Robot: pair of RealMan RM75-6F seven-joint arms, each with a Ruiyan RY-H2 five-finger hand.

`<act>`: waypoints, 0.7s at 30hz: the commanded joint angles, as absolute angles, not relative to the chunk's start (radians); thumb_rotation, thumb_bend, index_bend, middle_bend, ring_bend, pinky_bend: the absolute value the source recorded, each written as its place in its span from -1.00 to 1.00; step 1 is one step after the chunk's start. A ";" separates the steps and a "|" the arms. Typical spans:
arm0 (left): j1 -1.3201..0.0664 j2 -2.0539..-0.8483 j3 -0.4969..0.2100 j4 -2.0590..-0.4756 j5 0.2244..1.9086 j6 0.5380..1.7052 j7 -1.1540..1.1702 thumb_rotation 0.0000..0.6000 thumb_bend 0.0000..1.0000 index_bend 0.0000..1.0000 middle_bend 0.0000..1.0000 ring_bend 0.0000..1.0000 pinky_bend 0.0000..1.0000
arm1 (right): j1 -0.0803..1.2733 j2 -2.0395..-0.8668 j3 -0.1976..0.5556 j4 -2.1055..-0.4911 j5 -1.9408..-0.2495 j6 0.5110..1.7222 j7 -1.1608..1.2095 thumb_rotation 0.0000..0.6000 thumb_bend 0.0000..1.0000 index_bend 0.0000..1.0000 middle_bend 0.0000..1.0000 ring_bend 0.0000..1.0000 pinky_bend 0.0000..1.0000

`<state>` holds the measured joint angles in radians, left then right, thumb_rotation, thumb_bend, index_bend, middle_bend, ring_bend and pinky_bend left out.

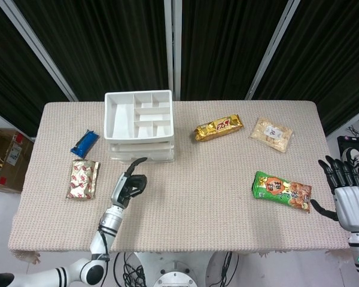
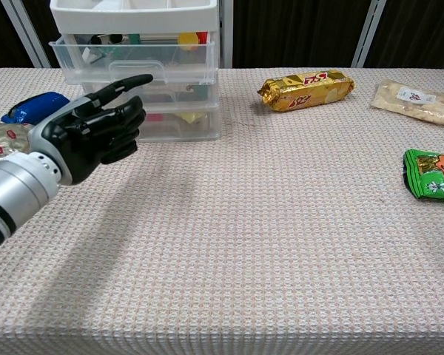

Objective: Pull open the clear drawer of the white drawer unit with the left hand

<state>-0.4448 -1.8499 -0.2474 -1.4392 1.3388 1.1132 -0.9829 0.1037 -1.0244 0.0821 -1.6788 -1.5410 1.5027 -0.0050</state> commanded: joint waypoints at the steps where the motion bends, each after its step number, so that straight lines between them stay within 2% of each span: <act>1: -0.416 -1.816 -0.193 -1.443 1.393 1.163 -0.901 1.00 -0.05 -0.65 0.54 0.78 1.00 | 0.104 -1.026 0.083 -1.669 -1.541 1.504 0.005 1.00 -0.76 -1.00 -0.97 -1.00 -1.00; 6: -0.363 -1.803 -0.171 -1.419 1.524 1.393 -0.660 1.00 -0.11 -0.38 0.60 0.80 1.00 | 0.102 -1.027 0.082 -1.654 -1.547 1.510 0.024 1.00 -0.76 -1.00 -0.97 -1.00 -1.00; 9: -0.369 -1.751 -0.188 -1.438 1.586 1.456 -0.507 1.00 -0.12 -0.31 0.62 0.81 1.00 | 0.100 -1.021 0.087 -1.652 -1.552 1.523 0.028 1.00 -0.76 -1.00 -0.97 -1.00 -1.00; 13: -0.405 -1.649 -0.222 -1.507 1.598 1.418 -0.332 1.00 -0.15 -0.37 0.63 0.83 1.00 | 0.093 -1.008 0.093 -1.659 -1.566 1.553 0.028 1.00 -0.76 -1.00 -0.97 -1.00 -1.00; 21: -0.495 -1.500 -0.262 -1.647 1.451 1.190 -0.050 1.00 -0.17 -0.55 0.66 0.86 1.00 | 0.081 -1.001 0.089 -1.660 -1.572 1.570 0.038 1.00 -0.76 -1.00 -0.97 -1.00 -1.00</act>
